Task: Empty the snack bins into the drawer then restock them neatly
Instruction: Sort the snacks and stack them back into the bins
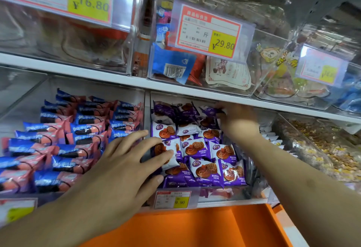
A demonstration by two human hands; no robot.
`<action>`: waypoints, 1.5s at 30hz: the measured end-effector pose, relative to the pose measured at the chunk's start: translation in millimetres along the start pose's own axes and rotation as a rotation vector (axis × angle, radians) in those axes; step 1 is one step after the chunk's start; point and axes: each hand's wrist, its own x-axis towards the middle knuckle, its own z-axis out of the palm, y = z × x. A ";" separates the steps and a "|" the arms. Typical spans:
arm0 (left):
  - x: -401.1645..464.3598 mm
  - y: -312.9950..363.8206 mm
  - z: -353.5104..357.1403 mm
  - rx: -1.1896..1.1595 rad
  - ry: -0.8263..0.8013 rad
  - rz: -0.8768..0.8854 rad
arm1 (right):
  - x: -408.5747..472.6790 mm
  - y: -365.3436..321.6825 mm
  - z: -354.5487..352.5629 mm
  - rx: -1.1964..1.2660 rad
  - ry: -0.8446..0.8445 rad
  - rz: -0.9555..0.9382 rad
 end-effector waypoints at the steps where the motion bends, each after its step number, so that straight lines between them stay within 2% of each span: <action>1: -0.2 -0.4 -0.7 0.001 -0.005 -0.001 | 3.3 -2.7 3.8 -0.042 -0.017 0.002; 6: 0.3 -2.1 1.3 0.008 -0.018 -0.001 | 8.0 -13.3 -0.5 -0.012 -0.257 0.017; 9: 0.4 -2.0 -1.8 0.001 -0.032 -0.003 | -5.5 -21.4 -19.6 0.104 -0.222 0.015; 11: -0.2 1.0 -6.7 -0.010 -0.038 -0.013 | -25.1 -33.6 -37.8 0.305 -0.251 0.003; 14: -0.6 4.4 -8.7 -0.079 -0.054 -0.049 | -61.1 -64.8 -66.7 0.704 -0.564 -0.049; 16: -0.7 6.4 -11.6 -0.068 -0.063 -0.024 | -76.1 -78.5 -67.3 0.708 -0.719 -0.142; 17: -0.9 6.6 -12.4 -0.071 -0.060 -0.017 | -80.3 -82.3 -62.9 0.646 -0.711 -0.170; 19: -1.7 6.1 -13.4 -0.085 -0.067 -0.032 | -84.1 -86.5 -51.5 0.564 -0.585 -0.198; 23: -1.8 7.8 -17.7 -0.135 -0.061 -0.041 | -84.7 -84.5 -42.1 0.597 -0.424 -0.183; 26: 3.1 8.2 -23.6 -0.227 0.003 -0.063 | -82.6 -80.8 -43.8 0.649 -0.262 -0.127; 30: 15.1 8.9 -35.0 -0.384 0.121 -0.091 | -80.5 -80.3 -56.7 0.782 -0.266 -0.051; 32: 18.5 10.4 -39.1 -0.452 0.133 -0.117 | -82.0 -83.3 -64.8 0.923 -0.282 -0.054; 35: 19.4 12.8 -42.4 -0.602 0.120 -0.219 | -85.6 -90.2 -71.2 1.073 -0.302 -0.060; 39: 19.5 13.1 -41.4 -0.756 0.287 -0.392 | -91.3 -94.0 -75.9 1.192 -0.293 -0.059; 40: 19.8 14.2 -41.6 -0.798 0.328 -0.429 | -94.4 -96.3 -77.2 1.152 -0.298 -0.109; 42: 21.0 18.3 -42.4 -0.890 0.370 -0.494 | -102.1 -102.9 -78.0 0.902 -0.280 -0.228; 45: 22.3 23.3 -41.3 -0.950 0.349 -0.532 | -104.5 -110.6 -76.4 0.674 -0.156 -0.293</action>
